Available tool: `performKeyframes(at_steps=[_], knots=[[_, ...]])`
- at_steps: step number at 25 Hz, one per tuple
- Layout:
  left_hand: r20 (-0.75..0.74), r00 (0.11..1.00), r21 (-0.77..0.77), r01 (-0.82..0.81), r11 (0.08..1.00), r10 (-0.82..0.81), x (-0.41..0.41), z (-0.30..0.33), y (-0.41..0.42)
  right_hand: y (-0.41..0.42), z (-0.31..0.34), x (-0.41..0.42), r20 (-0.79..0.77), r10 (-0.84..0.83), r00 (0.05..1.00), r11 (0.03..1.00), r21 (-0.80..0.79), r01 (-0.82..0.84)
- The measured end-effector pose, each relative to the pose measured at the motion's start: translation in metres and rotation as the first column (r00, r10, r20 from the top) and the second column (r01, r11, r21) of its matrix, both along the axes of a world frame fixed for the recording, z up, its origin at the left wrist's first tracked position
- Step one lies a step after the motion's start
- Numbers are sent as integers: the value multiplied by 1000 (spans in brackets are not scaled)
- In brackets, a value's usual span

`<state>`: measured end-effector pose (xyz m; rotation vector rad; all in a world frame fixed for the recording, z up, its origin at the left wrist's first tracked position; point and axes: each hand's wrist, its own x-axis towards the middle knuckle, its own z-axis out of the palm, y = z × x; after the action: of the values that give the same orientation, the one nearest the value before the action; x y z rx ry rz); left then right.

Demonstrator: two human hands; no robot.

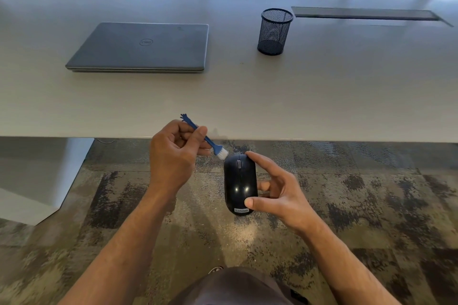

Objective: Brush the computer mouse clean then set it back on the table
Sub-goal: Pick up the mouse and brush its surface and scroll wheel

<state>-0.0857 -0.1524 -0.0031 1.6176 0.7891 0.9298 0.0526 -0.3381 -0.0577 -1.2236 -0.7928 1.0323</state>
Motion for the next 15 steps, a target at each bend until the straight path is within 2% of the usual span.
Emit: performKeyframes(at_steps=[4, 8, 11, 15], knots=[[12, 998, 30, 55, 998, -55, 12, 2, -11, 2, 1, -2, 4, 13, 1000, 1000, 2, -13], [-46, 999, 55, -24, 998, 27, 13, 1, -10, 0, 1, 0, 5, 8, 1000, 1000, -1, -8], [-30, 998, 61, -51, 997, 53, 9, 5, -9, -3, 1, 3, -8, 4, 1000, 1000, 0, -4], [24, 998, 50, 52, 997, -53, 15, 11, -21, -2, -1, 2, 6, 5, 1000, 1000, -2, -5]])
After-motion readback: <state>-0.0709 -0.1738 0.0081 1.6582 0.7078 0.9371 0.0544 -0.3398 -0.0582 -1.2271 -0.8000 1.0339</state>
